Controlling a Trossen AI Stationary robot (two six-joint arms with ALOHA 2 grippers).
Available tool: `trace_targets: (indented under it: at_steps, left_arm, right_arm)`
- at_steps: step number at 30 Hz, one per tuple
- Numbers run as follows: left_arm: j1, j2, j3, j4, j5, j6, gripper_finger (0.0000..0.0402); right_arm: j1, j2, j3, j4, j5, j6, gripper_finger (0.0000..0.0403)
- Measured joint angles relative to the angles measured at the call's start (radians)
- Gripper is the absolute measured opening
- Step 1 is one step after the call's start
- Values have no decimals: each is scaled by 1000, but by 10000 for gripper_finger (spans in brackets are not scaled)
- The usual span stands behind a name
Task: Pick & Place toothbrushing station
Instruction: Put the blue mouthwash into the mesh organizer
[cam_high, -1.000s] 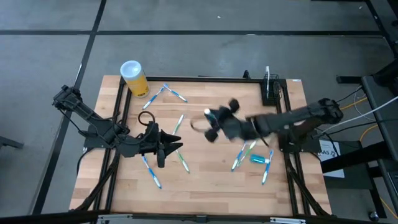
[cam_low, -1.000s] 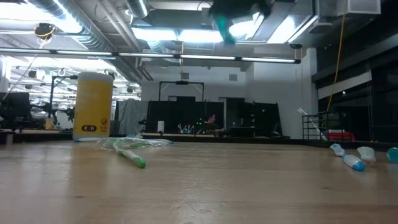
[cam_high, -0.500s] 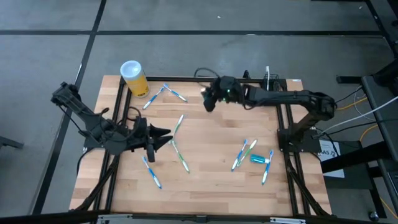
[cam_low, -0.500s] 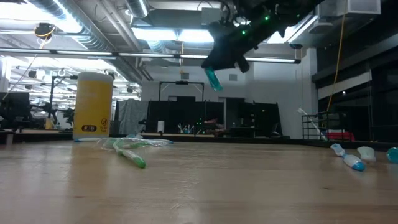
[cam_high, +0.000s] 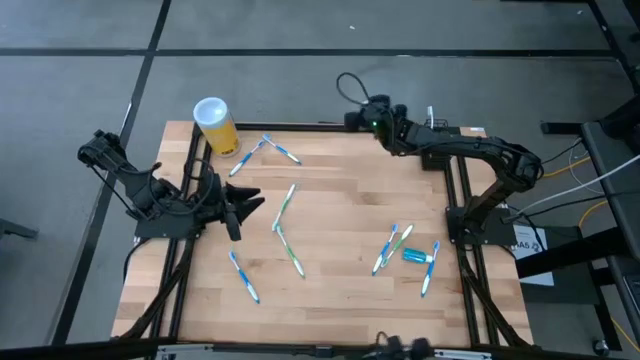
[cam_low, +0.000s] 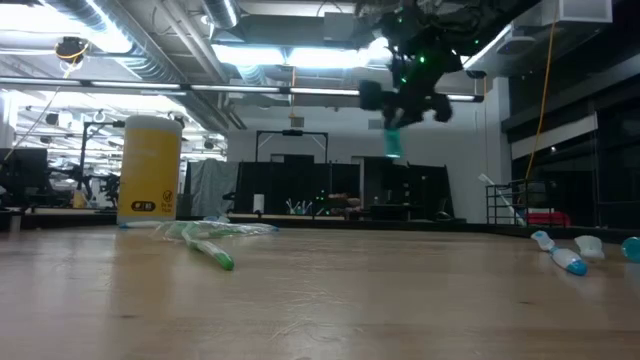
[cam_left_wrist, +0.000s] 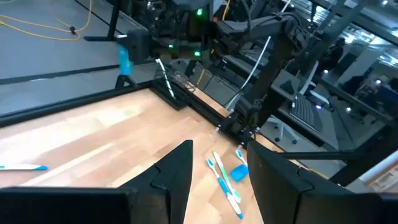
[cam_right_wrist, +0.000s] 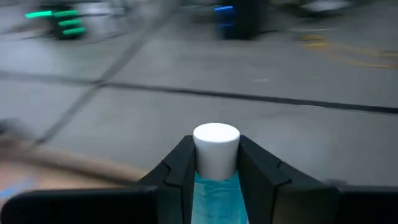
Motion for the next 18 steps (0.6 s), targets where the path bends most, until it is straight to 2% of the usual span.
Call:
trace_targets:
  at_steps: [4,9,18]
  left_arm:
    - [10,-22,0,-17,6,8,147]
    - [10,-42,0,-49,10,-3,147]
    - [10,-92,0,-78,41,-30,147]
  right_arm:
    - [-16,0,45,-208,205,132,93]
    - [-35,-1,116,-510,390,379,93]
    - [-92,-2,153,-981,459,839,93]
